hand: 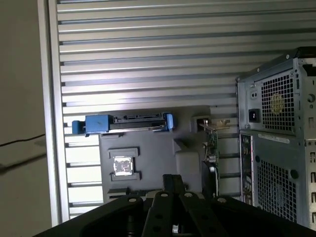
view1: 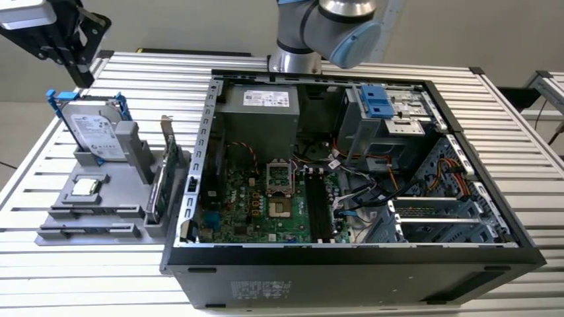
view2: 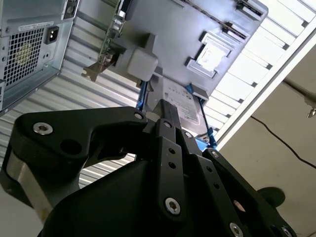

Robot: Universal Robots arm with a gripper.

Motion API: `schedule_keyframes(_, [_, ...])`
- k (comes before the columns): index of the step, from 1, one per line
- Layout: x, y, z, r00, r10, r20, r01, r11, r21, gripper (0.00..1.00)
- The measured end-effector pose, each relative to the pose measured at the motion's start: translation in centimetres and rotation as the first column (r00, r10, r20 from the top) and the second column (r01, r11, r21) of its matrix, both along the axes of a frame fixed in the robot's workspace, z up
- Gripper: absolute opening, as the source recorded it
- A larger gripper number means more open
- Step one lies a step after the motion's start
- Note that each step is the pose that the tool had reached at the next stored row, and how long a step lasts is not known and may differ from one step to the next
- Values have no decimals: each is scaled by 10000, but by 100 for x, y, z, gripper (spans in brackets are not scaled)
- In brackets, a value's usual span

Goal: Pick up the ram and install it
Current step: 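Reach for the ram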

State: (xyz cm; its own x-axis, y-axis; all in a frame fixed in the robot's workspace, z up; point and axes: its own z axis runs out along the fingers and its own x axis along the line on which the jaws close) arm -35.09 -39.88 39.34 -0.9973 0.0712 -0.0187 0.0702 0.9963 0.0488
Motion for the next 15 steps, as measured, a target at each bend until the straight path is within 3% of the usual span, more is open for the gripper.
schedule_keyframes(15, [-210, 0, 0, 10000, 0, -1, 0, 10000, 0, 0])
